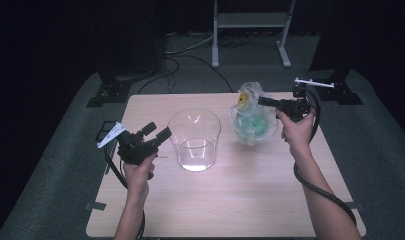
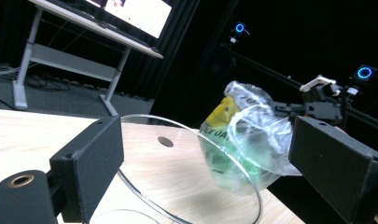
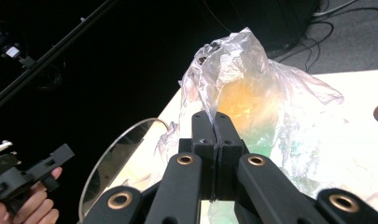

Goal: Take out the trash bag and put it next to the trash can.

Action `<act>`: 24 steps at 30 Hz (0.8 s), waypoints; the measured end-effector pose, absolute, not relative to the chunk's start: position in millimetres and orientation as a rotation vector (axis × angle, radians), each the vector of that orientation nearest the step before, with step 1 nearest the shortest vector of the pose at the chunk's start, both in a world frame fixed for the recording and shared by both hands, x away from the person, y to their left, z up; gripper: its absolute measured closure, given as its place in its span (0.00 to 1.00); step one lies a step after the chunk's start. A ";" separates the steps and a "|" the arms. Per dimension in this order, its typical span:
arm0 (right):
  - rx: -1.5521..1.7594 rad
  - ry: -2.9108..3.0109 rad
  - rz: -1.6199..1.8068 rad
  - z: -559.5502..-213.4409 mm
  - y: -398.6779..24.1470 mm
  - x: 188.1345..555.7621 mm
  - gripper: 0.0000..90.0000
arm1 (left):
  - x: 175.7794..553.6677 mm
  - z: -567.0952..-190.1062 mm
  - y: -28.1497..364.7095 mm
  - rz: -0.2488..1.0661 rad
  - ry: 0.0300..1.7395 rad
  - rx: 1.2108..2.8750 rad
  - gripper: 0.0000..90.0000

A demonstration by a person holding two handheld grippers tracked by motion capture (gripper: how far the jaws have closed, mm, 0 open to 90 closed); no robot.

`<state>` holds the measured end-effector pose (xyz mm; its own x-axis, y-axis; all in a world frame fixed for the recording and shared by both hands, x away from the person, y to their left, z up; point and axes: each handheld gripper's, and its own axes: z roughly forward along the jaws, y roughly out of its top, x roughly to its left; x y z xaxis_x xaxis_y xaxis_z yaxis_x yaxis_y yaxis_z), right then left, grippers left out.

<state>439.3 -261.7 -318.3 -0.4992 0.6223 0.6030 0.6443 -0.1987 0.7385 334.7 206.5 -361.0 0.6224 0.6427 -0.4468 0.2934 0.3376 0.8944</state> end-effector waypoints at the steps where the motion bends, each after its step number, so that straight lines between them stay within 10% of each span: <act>1: -1.562 -1.977 -1.845 -318.3 -261.7 439.3 1.00 | 334.7 -361.0 206.5 0.276 0.926 1.250 0.10; 24: -1.671 -1.914 -1.677 -392.3 -254.3 450.9 0.98 | 333.6 -360.7 204.0 0.272 0.919 1.255 0.10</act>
<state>450.9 -254.3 -392.3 -0.3942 0.6353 0.6641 0.7420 -0.2064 0.6378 333.6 204.0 -360.7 0.6289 0.6383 -0.4439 0.2941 0.3332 0.8958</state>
